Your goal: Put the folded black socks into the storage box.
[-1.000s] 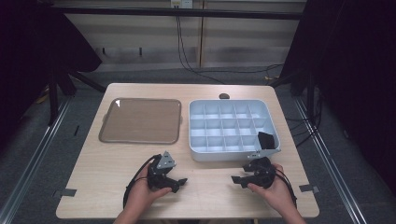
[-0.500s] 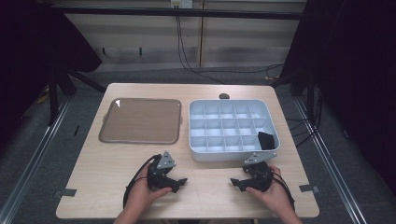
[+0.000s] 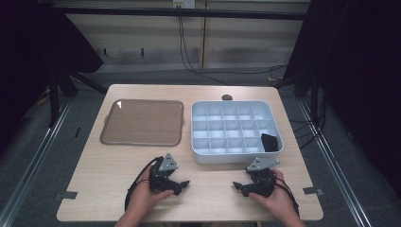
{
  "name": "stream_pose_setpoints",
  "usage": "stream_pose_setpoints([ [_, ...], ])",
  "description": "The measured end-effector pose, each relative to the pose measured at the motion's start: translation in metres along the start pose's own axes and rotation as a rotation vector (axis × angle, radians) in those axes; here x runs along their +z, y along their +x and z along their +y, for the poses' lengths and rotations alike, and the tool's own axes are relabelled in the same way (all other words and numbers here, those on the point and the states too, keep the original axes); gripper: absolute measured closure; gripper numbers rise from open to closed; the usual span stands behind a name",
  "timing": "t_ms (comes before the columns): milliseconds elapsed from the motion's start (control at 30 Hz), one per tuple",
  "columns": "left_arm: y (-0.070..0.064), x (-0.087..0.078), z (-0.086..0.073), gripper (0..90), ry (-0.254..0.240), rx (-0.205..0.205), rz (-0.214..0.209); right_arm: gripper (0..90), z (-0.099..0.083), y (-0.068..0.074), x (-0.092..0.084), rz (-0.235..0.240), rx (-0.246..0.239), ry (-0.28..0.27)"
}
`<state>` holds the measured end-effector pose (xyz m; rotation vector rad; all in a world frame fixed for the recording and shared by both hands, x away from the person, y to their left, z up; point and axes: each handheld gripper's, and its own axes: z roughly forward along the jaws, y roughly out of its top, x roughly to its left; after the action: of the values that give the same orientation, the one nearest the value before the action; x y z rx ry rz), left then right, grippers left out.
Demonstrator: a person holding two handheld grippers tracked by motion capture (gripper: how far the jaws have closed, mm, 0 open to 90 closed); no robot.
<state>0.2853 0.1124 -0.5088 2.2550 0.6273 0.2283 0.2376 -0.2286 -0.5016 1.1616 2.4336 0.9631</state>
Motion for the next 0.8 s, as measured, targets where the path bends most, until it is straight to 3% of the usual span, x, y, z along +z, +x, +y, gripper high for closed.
stream_pose_setpoints([
  [333,0.0,0.0,0.0,15.1,0.001,0.001,0.001,25.2,-0.006,0.0,-0.001,-0.001,-0.008,-0.04],
  [467,0.0,0.0,0.0,15.1,0.0,0.0,0.0,23.1,-0.011,0.0,0.001,0.005,-0.011,-0.084],
  [800,0.0,0.0,0.0,15.1,0.0,0.0,0.0,23.0,-0.011,0.0,0.001,0.003,-0.013,-0.086],
])
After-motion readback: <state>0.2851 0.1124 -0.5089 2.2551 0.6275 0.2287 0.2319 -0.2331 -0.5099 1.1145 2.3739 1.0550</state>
